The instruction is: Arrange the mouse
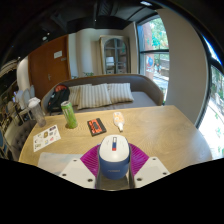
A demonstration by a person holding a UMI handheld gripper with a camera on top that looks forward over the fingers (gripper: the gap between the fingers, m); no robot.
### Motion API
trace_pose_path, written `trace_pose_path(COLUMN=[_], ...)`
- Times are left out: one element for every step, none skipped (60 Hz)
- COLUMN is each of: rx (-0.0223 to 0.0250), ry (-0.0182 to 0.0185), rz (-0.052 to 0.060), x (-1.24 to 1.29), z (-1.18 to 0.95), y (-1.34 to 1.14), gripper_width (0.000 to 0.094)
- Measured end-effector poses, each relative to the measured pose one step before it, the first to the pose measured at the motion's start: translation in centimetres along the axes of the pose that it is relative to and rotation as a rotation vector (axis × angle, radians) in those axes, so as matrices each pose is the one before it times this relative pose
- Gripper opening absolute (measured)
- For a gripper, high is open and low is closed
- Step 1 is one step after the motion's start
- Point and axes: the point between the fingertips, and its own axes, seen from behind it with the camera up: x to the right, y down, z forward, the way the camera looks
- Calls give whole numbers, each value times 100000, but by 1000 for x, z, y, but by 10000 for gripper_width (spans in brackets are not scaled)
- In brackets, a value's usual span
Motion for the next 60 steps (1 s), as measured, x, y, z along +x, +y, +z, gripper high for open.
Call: trace_pose_path(rx=[1762, 1546, 1250, 930, 828, 486, 266, -382, -951, -1356, -1356, -1187, -1397, -1308, -1242, -1237, -1391, -1482, -1288, -1014, -1172, -1005, -901, -687, -568, -511, -596, -783, -697, -743, 441, 1902, 169, -495, -672, -128, -611, -1417, -1956, -1538, -936, -221, 316, -117, -181, -334, -464, -251, -32, -50, -869, 176, -461, -689, -695, -1113, -370, -1390, -626, -881], ry=[129, -86, -432, -730, -821, -705, -922, -693, -576, -495, -541, -364, -908, -667, -711, -612, -310, -160, -1, -225, -27, 4, -208, -377, -55, 5, 252, 165, -45, -181, -177, -164, -228, -210, -387, -435, -230, -30, -40, 142, 283, 162, 351, 59, 85, 128, 11, -90, 2, 57, 196, 132, 296, 392, 492, 704, 654, 936, 802, 768], rz=[-606, -629, -460, -159, 239, 620, 462, 355, 129, -45, -76, 113, -99, -22, -119, -361, -553, -764, -811, -991, -787, -488, -394, -439, -561, -314, -239, -143, -118, -202, -175, -108, -330, -340, -645, -811, -496, -207, 113, 343, 533, 531, 725, 459, 837, 834, 653, 594, 612, 546, 502, 594, 444, 267, 49, -166, -245, -479, -524, -468], x=[-1153, -1216, -1328, -1392, -1429, -1381, -1202, -1338, -1319, -1215, -1165, -1856, -385, -969, -850, -787, -643, -491, -1113, -37, -272, -224, -225, -213, -209, -27, 6, 30, -27, -31, -88, -20, 94, -37, -48, -84, -23, 26, -22, 41, 98, 101, 176, 131, 135, 197, 174, 153, 188, 211, 183, 279, 283, 320, 349, 355, 431, 358, 511, 446], z=[-487, -376, -307, -232, -166, -411, 300, 77, 167, 212, 252, 14, 574, 350, 348, 301, 342, 340, 415, 558, 358, 361, 310, 269, 370, 212, 230, 221, 197, 164, 4, 25, 122, 32, -8, -72, -139, -201, -383, -326, -359, -430, -480, -530, -683, -589, -652, -698, -750, -750, -1152, -493, -710, -776, -722, -1002, -392, -983, -460, -556], y=[-583, -505, -353, -227, -85, -384, 477, 542, 771, 960, 1070, 1087, 1045, 1072, 1035, 1011, 997, 950, 1118, 772, 663, 546, 489, 401, 416, 430, 310, 344, 331, 354, 79, -335, -153, 227, 223, 1, 65, 210, 207, 211, 105, 3, -78, 65, 110, 191, 270, 257, 244, 300, 187, 461, 500, 569, 589, 581, 708, 530, 722, 683], gripper_width=[377, 377, 376, 377, 376, 376, 376, 375, 376, 375, 375, 375, 374, 377, 377, 377, 377, 380, 384, 390, 399, 402, 408, 412, 422, 432, 440, 451, 454, 466, 479, 490, 504, 518, 528, 537, 551, 584, 636, 711, 785, 854, 856, 840, 831, 833, 840, 842, 841, 840, 838, 838, 838, 839, 839, 841, 841, 842, 841, 840])
